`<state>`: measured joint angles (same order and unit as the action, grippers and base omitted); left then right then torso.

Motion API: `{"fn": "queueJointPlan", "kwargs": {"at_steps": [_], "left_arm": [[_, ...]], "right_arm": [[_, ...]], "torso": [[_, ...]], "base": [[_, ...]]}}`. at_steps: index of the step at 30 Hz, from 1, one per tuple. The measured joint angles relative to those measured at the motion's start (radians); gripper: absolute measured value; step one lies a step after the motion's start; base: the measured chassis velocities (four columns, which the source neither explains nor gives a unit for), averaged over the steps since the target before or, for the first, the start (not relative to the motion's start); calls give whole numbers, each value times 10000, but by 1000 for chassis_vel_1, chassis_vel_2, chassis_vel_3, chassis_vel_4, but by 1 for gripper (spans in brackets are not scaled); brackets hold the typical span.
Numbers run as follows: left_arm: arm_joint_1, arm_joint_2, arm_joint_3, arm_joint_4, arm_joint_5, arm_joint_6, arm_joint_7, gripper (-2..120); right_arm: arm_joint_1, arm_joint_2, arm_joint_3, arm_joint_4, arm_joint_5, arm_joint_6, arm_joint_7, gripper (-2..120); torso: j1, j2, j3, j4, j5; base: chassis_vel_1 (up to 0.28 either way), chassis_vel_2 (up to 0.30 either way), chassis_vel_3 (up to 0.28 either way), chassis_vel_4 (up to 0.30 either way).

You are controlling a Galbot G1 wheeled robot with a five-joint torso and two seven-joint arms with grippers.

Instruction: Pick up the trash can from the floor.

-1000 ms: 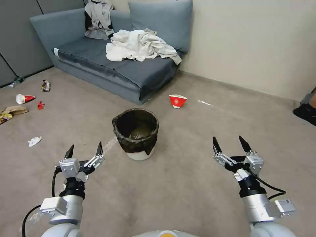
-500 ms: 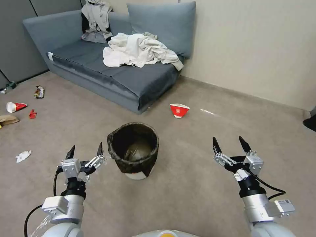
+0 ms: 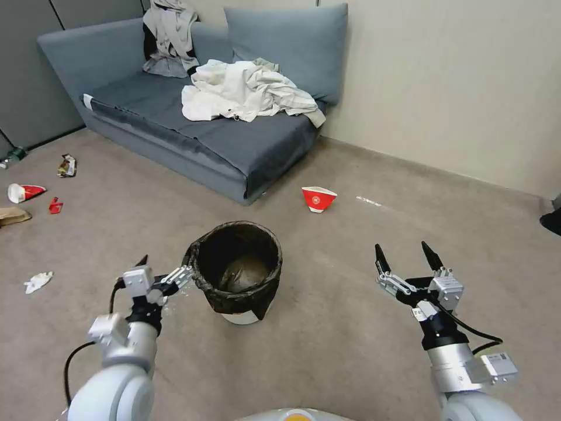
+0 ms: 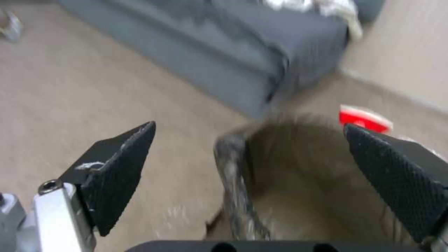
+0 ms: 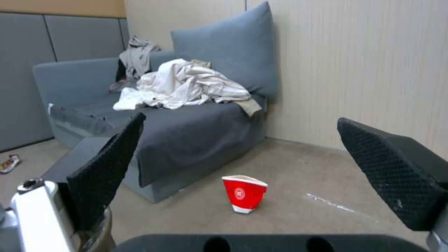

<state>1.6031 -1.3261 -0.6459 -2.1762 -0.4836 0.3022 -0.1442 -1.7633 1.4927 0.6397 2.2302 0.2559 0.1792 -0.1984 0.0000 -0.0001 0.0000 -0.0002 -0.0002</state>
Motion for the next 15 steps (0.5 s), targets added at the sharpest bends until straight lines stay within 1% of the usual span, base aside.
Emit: {"fn": "queueJointPlan", "kwargs": {"at_steps": [2, 3, 4, 6, 8, 9, 12, 14, 15], "left_arm": [[-652, 523, 280, 524, -1067, 726, -459, 100], [-901, 688, 397, 712, -1372, 955, -647, 100], [-901, 688, 397, 712, -1372, 955, -647, 100], [-1382, 956, 603, 1131, -1909, 1291, -867, 100], [-1981, 1186, 892, 1587, -2385, 1571, -1136, 100], [-1981, 1186, 892, 1587, -2385, 1571, -1136, 100], [-2757, 1373, 1314, 2031, -3108, 2081, -1698, 100], [-2827, 1385, 1354, 2061, -3191, 2145, -1773, 100], [-3057, 1421, 1456, 2157, -3462, 2434, -2019, 100]], "right_arm": [[-42, 2, 48, 29, -6, 0, 1, 100], [-52, 4, 72, 33, -8, 0, 1, 100], [-52, 4, 72, 33, -8, 0, 1, 100], [-80, 23, 130, 37, -12, 0, 12, 100], [-100, 73, 183, 43, -19, 0, 33, 100], [-100, 73, 183, 43, -19, 0, 33, 100], [-105, 138, 248, 42, -24, 0, 55, 100], [-104, 143, 254, 40, -25, 0, 58, 100], [-96, 166, 280, 29, -25, 0, 73, 100]], "torso": [[0, 0, 0, 4, -2], [0, 0, 0, 2, 0], [0, 0, 0, 2, 0], [0, 0, 0, -1, 2], [0, 0, 0, 2, 2], [0, 0, 0, 2, 2], [0, 0, 1, 2, 2], [1, 0, 1, 1, 2], [1, 0, 0, 2, 2]], "base": [[0, 0, 0, 0], [0, 0, 0, 0], [0, 0, 0, 0], [0, 0, 0, 0], [0, 0, 0, 0], [0, 0, 0, 0], [0, 0, 0, 0], [0, 0, 0, 0], [0, 0, 0, 0]]}}
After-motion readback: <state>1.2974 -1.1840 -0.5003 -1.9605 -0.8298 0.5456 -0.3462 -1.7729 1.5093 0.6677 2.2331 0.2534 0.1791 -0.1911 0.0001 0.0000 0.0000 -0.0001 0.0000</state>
